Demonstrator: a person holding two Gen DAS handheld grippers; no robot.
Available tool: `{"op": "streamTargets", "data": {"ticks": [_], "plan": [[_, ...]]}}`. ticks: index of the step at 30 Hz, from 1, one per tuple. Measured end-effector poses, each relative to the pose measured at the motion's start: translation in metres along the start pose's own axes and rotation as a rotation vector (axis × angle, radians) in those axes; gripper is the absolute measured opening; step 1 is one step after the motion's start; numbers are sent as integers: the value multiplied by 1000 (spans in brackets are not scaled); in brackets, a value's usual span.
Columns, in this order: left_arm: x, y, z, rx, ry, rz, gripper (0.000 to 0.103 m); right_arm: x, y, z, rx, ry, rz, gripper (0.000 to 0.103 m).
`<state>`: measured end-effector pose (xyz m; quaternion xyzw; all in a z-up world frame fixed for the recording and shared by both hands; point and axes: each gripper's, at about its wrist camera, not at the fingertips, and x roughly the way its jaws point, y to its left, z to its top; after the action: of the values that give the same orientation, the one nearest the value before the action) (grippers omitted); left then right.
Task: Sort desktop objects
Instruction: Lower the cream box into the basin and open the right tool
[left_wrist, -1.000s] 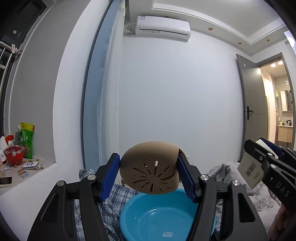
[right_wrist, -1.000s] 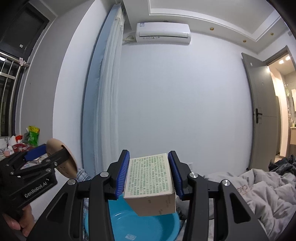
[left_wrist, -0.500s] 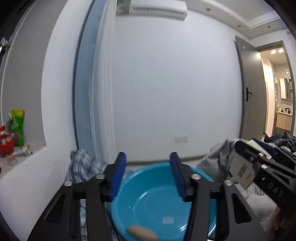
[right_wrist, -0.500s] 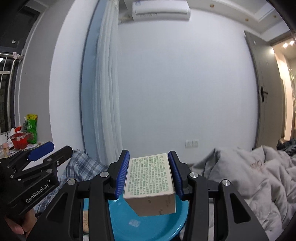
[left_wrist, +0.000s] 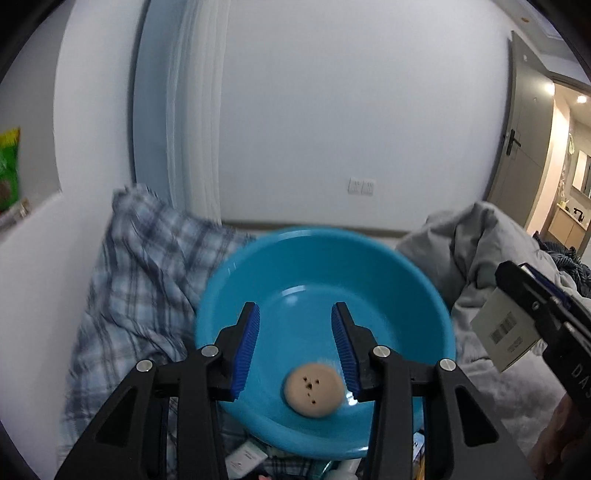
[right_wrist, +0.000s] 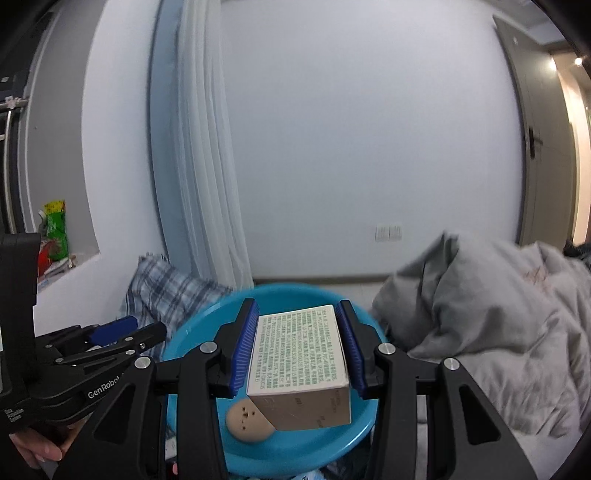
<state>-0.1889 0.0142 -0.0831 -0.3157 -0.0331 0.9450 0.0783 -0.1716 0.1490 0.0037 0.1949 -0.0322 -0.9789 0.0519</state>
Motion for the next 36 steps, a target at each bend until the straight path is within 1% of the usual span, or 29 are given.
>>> {"op": "streamTargets", "data": {"ticks": [4,9,12,16,25,30,36], "plan": [[22,3,-14,5,57,17,43,23,-4,-16,16,82,-2,42],[49,5,-27,-10,125,-17,43,43,-4,-31,4,162,-6,42],[60,4,-34,-5,159,0,43,53,-5,-39,-5,204,-8,42],[67,1,-38,8,176,0,43,61,-5,-48,-5,234,-3,42],[72,-3,-43,16,204,-5,43,77,-7,-62,-13,312,-28,42],[72,-3,-43,16,204,-7,43,80,-11,-66,11,330,-24,42],[72,-4,-44,23,208,-2,43,82,-11,-68,7,336,-29,42]]}}
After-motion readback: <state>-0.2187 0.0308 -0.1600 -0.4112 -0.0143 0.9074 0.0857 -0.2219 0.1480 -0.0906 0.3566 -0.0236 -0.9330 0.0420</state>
